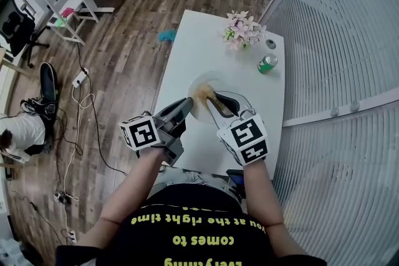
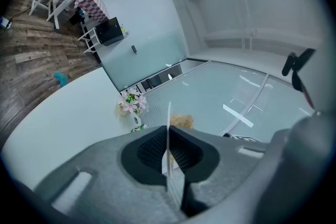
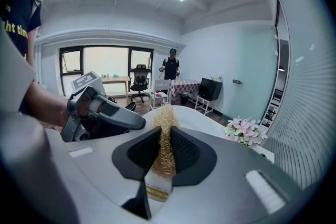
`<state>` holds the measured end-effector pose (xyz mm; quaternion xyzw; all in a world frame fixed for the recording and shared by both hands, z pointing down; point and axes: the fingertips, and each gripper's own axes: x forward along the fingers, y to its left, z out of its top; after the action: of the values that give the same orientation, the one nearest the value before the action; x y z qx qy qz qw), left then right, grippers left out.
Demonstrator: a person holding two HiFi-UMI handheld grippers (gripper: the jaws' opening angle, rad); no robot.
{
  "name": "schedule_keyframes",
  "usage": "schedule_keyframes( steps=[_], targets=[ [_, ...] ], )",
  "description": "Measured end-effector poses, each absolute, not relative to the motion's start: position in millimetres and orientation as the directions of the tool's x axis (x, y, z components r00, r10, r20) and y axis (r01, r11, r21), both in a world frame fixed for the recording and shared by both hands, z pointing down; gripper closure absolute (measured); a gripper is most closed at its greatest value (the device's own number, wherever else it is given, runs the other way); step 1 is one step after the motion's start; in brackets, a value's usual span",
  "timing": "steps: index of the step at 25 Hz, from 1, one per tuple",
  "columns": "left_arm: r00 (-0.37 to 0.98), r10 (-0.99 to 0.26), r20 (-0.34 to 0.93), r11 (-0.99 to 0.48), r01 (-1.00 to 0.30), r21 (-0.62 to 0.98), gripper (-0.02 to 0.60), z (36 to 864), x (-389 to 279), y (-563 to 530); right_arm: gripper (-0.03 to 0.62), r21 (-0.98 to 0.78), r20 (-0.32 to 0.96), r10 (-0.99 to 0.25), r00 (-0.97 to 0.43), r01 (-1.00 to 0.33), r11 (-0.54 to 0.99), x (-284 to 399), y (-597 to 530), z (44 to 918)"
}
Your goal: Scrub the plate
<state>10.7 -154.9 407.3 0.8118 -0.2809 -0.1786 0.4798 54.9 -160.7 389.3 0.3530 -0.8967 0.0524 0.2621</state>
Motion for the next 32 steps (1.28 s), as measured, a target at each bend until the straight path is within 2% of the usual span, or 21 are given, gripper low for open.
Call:
schedule_keyframes(
  steps=[12,32],
  targets=[
    [0.775,-0.632,-0.026,-0.384,-0.284,0.878,0.566,406.0,8.6,-152.4,0.534,0.126,0.483,-0.722,-0.495,-0.777,0.617,115.7,-187.9,376.1],
    [0.739,-0.674,-0.018,-0.346,-0.294,0.891,0.566,407.7,-0.8,-153.6,0.534,0.048,0.556,-0.480,-0.679,-0.550,0.834,32.2,-110.1,404.5]
  ],
)
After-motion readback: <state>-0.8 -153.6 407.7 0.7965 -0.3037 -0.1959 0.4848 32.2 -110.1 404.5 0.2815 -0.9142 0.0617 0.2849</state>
